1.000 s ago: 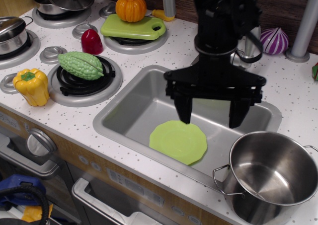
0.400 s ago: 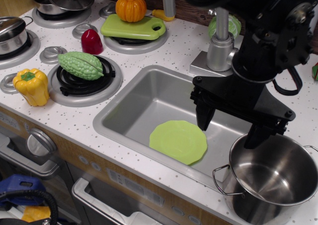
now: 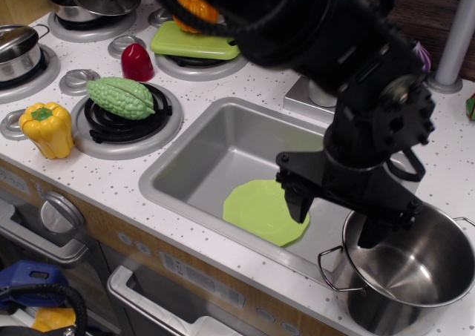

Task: Put pot in sink

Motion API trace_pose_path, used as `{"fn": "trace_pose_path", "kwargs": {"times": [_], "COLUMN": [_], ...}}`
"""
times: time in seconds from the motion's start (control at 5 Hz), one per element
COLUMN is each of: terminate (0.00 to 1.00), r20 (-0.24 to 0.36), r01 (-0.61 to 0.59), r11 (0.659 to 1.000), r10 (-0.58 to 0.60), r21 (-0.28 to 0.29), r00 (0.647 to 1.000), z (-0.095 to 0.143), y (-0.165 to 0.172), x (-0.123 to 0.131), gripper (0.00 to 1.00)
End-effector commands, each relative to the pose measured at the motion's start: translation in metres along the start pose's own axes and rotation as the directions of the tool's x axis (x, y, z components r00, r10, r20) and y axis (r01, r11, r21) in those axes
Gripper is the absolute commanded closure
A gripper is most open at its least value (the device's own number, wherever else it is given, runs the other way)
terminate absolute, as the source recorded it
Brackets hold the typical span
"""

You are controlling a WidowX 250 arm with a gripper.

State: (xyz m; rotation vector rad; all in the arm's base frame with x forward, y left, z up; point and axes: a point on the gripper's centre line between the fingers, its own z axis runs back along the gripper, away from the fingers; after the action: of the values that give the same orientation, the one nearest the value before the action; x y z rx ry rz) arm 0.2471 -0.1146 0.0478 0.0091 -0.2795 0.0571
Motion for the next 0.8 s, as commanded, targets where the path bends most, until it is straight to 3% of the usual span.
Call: {"fn": "trace_pose_path", "kwargs": {"times": [0.0,0.6], "terminate": [0.00,0.00], "r20": [0.031,-0.023], "r01": [-0.031,-0.036], "r11": [0.997,0.997], "r10": [0.033,0.035], "r21": [-0.068,-0.066], "r00": [0.999,0.999], "z": [-0.006,0.010], "y": [-0.003,0.014], "x": [0.003,0.026], "gripper": [1.00,1.00]}}
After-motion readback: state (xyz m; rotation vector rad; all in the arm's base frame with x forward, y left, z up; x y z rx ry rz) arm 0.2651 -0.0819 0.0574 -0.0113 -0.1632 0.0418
